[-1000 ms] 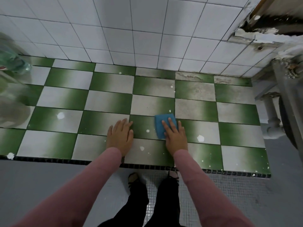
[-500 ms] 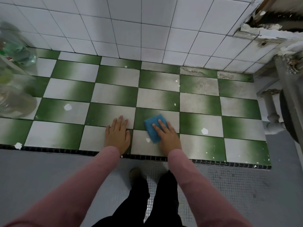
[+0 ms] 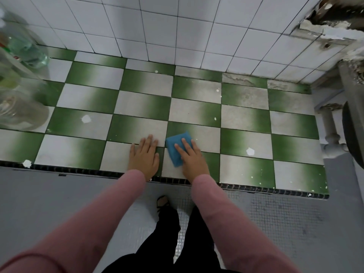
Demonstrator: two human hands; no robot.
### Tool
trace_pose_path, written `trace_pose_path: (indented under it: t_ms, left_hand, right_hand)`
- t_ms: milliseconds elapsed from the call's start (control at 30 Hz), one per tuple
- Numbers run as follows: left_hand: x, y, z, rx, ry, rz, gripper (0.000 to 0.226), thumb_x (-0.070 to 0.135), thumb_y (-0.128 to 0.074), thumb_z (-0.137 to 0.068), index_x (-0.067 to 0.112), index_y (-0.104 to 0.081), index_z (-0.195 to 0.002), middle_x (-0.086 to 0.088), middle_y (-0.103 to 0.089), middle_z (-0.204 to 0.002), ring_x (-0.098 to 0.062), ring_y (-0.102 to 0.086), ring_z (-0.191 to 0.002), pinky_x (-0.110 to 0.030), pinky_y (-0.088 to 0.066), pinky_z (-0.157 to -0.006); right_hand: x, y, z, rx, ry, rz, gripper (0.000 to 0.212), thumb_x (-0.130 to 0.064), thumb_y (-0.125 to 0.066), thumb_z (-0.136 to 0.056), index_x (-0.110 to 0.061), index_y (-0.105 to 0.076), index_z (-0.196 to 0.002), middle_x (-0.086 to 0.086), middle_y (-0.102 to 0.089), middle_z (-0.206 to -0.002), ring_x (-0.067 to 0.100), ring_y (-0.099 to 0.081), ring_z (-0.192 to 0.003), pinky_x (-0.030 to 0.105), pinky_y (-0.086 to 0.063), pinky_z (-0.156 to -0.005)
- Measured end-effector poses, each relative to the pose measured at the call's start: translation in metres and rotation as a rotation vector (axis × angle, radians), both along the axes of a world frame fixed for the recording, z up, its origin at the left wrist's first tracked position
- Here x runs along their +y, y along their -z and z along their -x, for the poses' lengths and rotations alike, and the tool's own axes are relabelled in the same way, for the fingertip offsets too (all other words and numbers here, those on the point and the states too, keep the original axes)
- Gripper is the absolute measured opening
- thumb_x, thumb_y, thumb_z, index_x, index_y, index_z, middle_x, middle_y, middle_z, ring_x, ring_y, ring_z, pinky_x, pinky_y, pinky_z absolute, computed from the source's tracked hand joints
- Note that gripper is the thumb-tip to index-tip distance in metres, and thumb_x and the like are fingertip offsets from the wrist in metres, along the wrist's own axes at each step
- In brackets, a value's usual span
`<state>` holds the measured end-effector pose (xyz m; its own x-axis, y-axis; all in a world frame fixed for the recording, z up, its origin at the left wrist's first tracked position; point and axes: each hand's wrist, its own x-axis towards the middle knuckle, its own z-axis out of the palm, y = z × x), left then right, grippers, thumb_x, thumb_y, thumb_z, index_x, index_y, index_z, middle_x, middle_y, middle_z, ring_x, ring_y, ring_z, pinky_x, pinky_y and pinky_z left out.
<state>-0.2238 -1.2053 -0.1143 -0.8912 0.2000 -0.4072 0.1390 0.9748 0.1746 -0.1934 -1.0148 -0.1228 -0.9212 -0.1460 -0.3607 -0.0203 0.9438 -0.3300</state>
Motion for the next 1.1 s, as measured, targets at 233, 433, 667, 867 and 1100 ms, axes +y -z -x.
trace_pose_path:
  t_ms: [233,433,667,867,1100]
  left_hand:
    - [-0.003,-0.002,-0.001,-0.003,0.005,0.003,0.058,0.035,-0.023,-0.104,0.024,-0.004,-0.158,0.002,0.01,-0.165,-0.021,0.007,-0.152,-0.048,0.001,-0.122]
    - [-0.007,-0.003,0.0,0.006,-0.013,0.02,0.059,0.034,-0.023,-0.104,0.023,-0.001,-0.158,0.001,0.013,-0.164,-0.022,0.009,-0.151,-0.047,0.002,-0.122]
    - [-0.006,-0.004,-0.004,0.012,-0.021,0.021,0.057,0.033,-0.025,-0.104,0.024,-0.006,-0.158,0.002,0.009,-0.165,-0.021,0.006,-0.152,-0.047,0.001,-0.122]
    - [0.0,-0.004,-0.007,0.016,-0.012,0.009,0.057,0.033,-0.025,-0.104,0.023,-0.006,-0.157,0.002,0.011,-0.164,-0.021,0.008,-0.151,-0.047,0.002,-0.121]
    - [-0.004,-0.007,-0.004,0.004,-0.016,0.022,0.057,0.034,-0.024,-0.104,0.023,-0.007,-0.157,0.002,0.01,-0.165,-0.021,0.008,-0.151,-0.047,0.002,-0.121]
  right_hand:
    - [0.009,0.004,0.001,-0.017,0.255,-0.072,0.062,-0.017,-0.035,-0.108,-0.033,-0.005,-0.159,-0.003,0.005,-0.168,0.037,0.007,-0.153,0.043,-0.001,-0.125]
    - [-0.036,-0.001,-0.002,-0.033,0.145,-0.013,0.064,-0.018,-0.04,-0.107,-0.03,-0.006,-0.16,0.0,0.004,-0.168,0.041,0.002,-0.151,0.047,-0.006,-0.123]
    - [-0.003,-0.001,-0.006,0.024,-0.02,-0.064,0.068,-0.007,-0.05,-0.099,-0.023,-0.02,-0.158,0.008,-0.013,-0.165,0.04,-0.021,-0.141,0.046,-0.024,-0.119]
    - [-0.023,-0.009,0.01,-0.015,0.26,-0.065,0.059,-0.016,-0.039,-0.106,-0.026,-0.016,-0.159,0.005,-0.008,-0.166,0.038,-0.018,-0.142,0.043,-0.023,-0.12]
    - [-0.026,-0.011,-0.005,-0.026,-0.039,-0.082,0.073,-0.012,-0.052,-0.099,-0.027,-0.013,-0.159,0.005,-0.005,-0.166,0.039,-0.011,-0.147,0.046,-0.018,-0.121]
